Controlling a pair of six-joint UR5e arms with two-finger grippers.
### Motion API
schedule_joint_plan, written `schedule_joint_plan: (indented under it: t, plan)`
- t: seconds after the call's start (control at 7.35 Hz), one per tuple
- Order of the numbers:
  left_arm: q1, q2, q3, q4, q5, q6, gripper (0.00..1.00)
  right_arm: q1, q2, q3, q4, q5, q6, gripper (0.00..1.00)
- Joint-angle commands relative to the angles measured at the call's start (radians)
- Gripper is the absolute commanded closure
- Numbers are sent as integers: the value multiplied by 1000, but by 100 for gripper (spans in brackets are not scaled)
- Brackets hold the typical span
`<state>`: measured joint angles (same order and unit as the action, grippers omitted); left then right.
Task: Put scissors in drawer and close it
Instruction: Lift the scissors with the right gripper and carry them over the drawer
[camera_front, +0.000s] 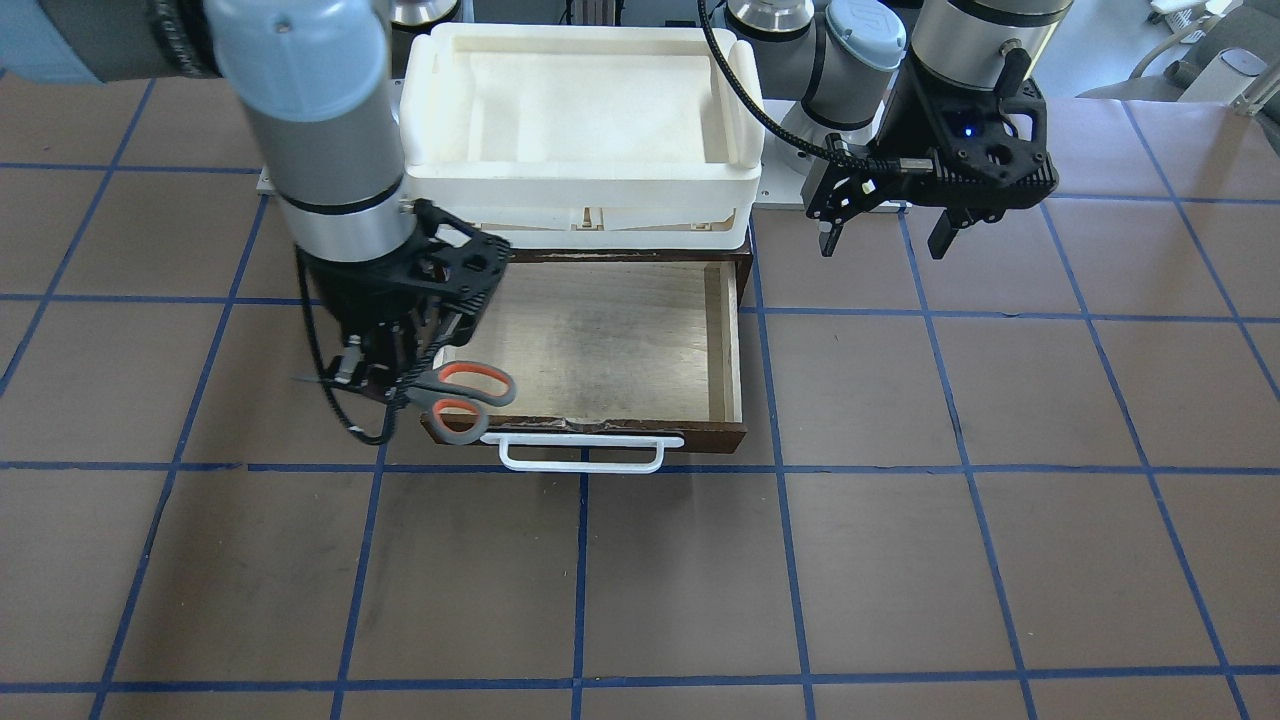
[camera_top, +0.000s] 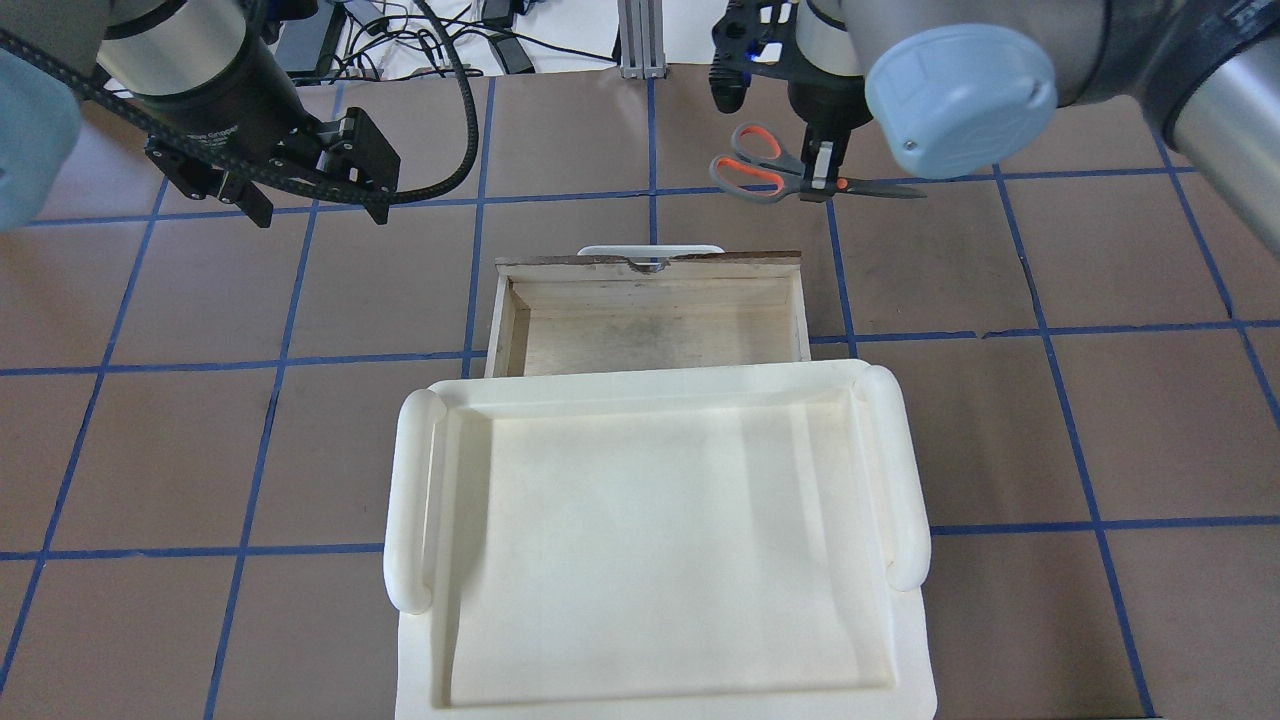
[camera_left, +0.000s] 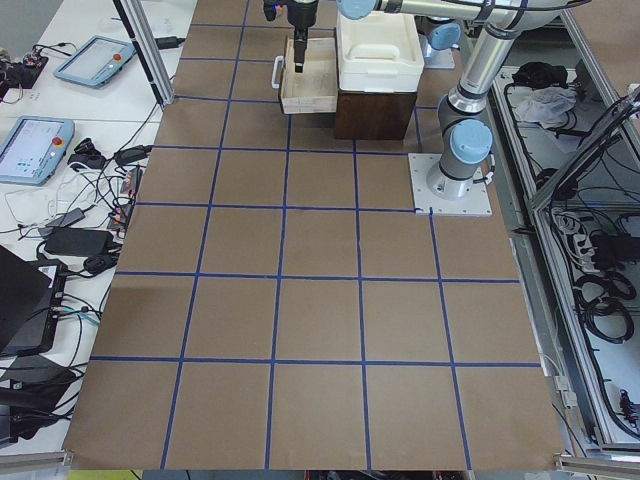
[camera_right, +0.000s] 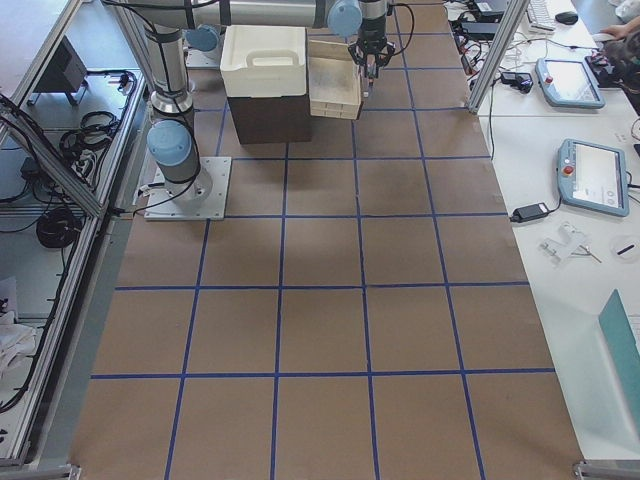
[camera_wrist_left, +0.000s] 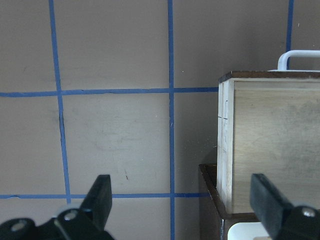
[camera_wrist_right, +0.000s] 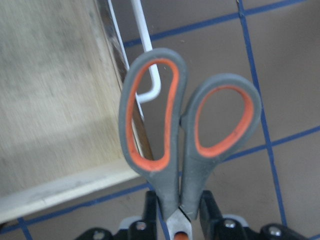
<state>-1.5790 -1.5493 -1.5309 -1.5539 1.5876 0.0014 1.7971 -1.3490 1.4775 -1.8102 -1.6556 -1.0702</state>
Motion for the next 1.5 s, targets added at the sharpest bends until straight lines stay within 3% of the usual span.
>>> schedule_joint_plan:
  t: [0.0, 0.41, 1.22, 1.36]
  plan:
    - [-1, 0, 0, 0, 0, -3, 0, 120, 20, 1, 8, -13, 130, 100]
    - [-1, 0, 0, 0, 0, 0, 0, 266, 96, 1, -1, -137, 153, 100]
    - [-1, 0, 0, 0, 0, 0, 0, 298, 176, 7, -27, -133, 145, 100]
    - [-1, 0, 0, 0, 0, 0, 0, 298, 177, 7, -27, -127, 144, 67]
